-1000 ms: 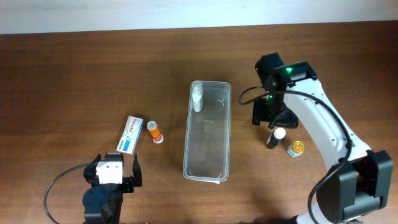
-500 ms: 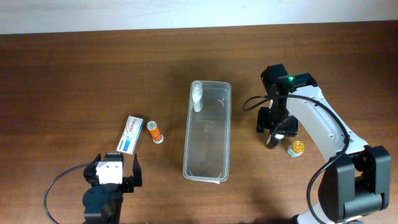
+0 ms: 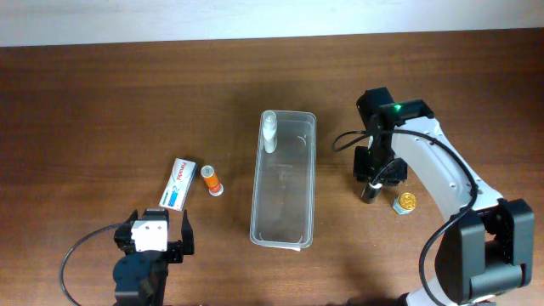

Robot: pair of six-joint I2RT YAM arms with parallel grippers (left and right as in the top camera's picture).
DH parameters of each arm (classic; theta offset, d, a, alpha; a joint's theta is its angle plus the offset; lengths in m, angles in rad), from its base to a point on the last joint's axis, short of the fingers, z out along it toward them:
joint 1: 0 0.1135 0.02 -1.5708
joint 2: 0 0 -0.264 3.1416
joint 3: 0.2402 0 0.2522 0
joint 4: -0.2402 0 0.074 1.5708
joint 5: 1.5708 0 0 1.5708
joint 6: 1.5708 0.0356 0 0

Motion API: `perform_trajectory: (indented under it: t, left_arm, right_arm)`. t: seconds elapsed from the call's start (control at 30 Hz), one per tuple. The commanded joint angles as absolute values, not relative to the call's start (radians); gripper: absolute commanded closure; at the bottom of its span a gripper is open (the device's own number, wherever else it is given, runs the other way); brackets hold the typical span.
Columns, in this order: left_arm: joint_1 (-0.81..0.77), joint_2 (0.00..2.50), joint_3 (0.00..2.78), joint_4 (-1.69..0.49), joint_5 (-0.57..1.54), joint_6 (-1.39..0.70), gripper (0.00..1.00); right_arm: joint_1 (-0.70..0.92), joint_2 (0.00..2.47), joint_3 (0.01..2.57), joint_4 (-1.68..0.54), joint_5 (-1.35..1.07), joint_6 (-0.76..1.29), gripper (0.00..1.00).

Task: Pack container
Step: 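Lower the right gripper onto the dark white-capped bottle and grasp, then move the dark bottle into the container and open the right gripper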

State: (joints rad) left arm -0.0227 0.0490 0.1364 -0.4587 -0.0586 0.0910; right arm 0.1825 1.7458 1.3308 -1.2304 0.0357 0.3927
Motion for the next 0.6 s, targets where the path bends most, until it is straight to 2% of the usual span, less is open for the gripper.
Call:
perform_trajectory:
  t: [0.0,0.23,0.57]
  left_arm:
    - [-0.017,0.040,0.132,-0.456,-0.048,0.110,0.01]
    - [-0.017,0.040,0.132,-0.456,-0.048,0.110,0.00]
    - [-0.017,0.040,0.132,-0.456,-0.048,0.110,0.01]
  right_arm:
    - [0.175,1.753,1.327,-1.233,0.033,0.400,0.69]
    - [0.176,1.737,1.327,-1.240,0.034,0.400,0.81]
    - [0.261,1.510,1.448,-1.270,0.033,0.396,0.82]
